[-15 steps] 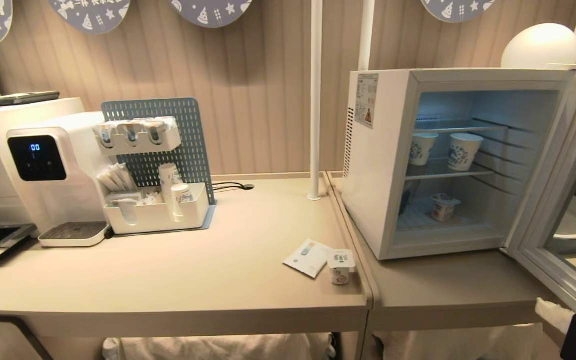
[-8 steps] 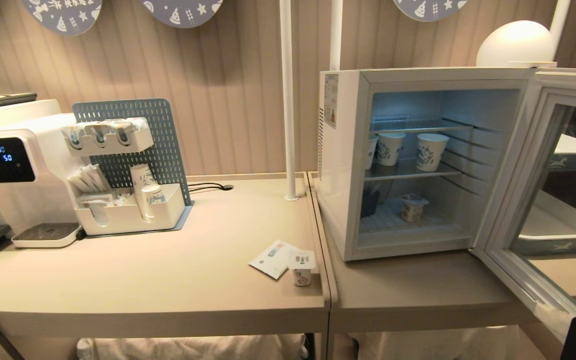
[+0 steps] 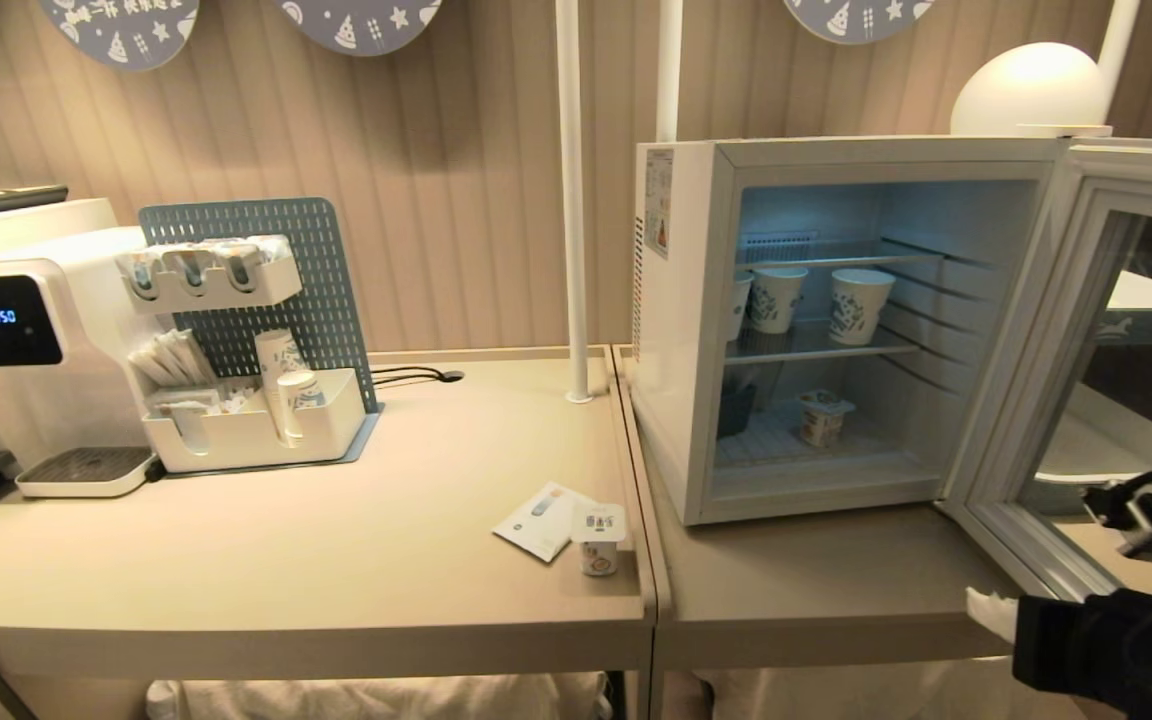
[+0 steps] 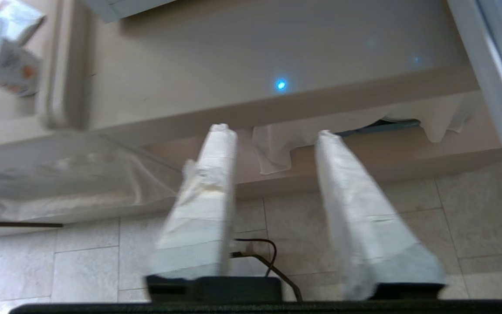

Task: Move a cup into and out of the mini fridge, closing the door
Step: Take the yoghurt out of the freezer

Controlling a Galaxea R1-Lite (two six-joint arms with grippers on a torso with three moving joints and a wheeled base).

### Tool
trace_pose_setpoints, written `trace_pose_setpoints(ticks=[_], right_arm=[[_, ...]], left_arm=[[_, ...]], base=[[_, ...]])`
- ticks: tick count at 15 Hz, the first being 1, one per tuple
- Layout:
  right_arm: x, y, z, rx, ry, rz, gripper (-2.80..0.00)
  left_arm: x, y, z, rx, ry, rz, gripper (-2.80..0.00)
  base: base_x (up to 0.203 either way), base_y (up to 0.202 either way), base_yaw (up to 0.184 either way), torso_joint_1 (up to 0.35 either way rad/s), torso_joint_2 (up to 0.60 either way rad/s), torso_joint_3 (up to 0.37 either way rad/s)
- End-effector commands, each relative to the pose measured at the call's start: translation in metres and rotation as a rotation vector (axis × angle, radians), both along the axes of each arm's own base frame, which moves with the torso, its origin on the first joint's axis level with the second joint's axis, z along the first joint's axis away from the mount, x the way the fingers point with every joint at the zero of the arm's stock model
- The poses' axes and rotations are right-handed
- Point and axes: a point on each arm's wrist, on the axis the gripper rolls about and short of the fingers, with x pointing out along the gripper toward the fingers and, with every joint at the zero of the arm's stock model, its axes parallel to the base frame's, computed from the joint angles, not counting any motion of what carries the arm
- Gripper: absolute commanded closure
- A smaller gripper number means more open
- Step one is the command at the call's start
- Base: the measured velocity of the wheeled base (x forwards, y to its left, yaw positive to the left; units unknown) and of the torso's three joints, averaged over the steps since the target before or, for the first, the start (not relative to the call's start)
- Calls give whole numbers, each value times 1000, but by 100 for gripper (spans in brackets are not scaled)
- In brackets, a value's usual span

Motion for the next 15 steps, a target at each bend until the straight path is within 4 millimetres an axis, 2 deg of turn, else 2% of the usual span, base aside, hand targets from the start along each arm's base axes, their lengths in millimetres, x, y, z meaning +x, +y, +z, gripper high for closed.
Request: trace_pose_setpoints(ticks=[1,5,8,11,15], right_arm=[[34,8,-30,-42,116,-17,-280],[102,9,-86,-86,66,-38,-280],[143,9,-118,-114,-86,-34,-280],[182,9,-131,-168,-241,-91,-280],[195,-2,-131,-230,-275,-125,-280]], left_arm=[[0,0,0,0,3,1,0],[0,0,0,-1,3,1,0],[0,0,0,-1,3,1,0],[0,0,0,-1,3,1,0],[0,0,0,-1,3,1,0]], base=[[0,0,0,0,0,0],[0,0,0,0,0,0],[0,0,0,0,0,0],[0,0,0,0,0,0],[0,0,0,0,0,0]])
